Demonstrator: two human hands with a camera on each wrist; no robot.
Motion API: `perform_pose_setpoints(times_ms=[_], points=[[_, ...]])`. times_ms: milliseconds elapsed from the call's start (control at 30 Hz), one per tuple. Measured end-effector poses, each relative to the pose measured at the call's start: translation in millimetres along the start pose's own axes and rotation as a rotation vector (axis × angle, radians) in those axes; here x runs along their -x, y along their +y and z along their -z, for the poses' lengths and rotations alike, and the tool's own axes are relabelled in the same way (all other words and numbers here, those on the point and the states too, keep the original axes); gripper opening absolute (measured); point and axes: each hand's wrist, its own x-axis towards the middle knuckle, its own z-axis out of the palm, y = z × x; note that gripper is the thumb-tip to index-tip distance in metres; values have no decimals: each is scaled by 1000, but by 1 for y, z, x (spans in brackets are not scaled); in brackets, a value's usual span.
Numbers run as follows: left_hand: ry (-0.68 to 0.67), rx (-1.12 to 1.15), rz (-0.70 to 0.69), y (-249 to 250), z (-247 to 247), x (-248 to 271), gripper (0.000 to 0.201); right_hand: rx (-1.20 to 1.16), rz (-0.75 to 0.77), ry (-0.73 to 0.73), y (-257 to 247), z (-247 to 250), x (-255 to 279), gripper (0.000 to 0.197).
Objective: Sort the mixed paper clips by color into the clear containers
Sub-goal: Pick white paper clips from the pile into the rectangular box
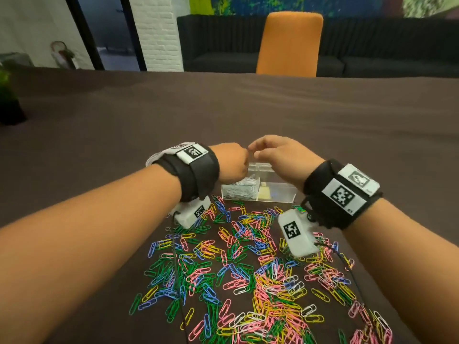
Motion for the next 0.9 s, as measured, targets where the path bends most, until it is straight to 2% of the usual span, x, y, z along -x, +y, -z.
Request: perform_pose_setpoints(times_ms=[67, 133, 267, 333, 467, 567, 600, 667, 733, 767, 900], points=[[-21, 9, -24, 3, -5, -4, 25, -1, 23, 10, 8, 10, 20, 19], [-19, 31, -47, 4, -10, -5, 34, 45, 57, -61, 13, 17, 46, 11], [3, 14, -63, 2, -22, -3, 41, 312, 122, -431, 17, 8, 98, 5], [11, 6, -60, 1, -25, -1, 38, 493, 184, -544, 24, -2, 117, 5], [81, 23, -73, -1, -22, 11, 33, 614, 245, -557, 35, -18, 134, 9], [199, 7, -157, 11, -22, 42, 26, 680, 258, -558, 39, -22, 138, 8], [187, 14, -200, 18, -24, 57, 22, 689, 256, -565, 40, -22, 139, 8], [22, 7, -260, 31, -33, 89, 16, 685, 241, -586, 40, -21, 139, 7], [-179, 3, -269, 40, -45, 117, 13, 700, 238, -578, 39, -23, 139, 8], [-239, 6, -260, 42, -51, 126, 11, 719, 240, -561, 39, -25, 139, 11], [-199, 1, -194, 44, -67, 139, 20, 760, 244, -501, 42, -28, 138, 16]])
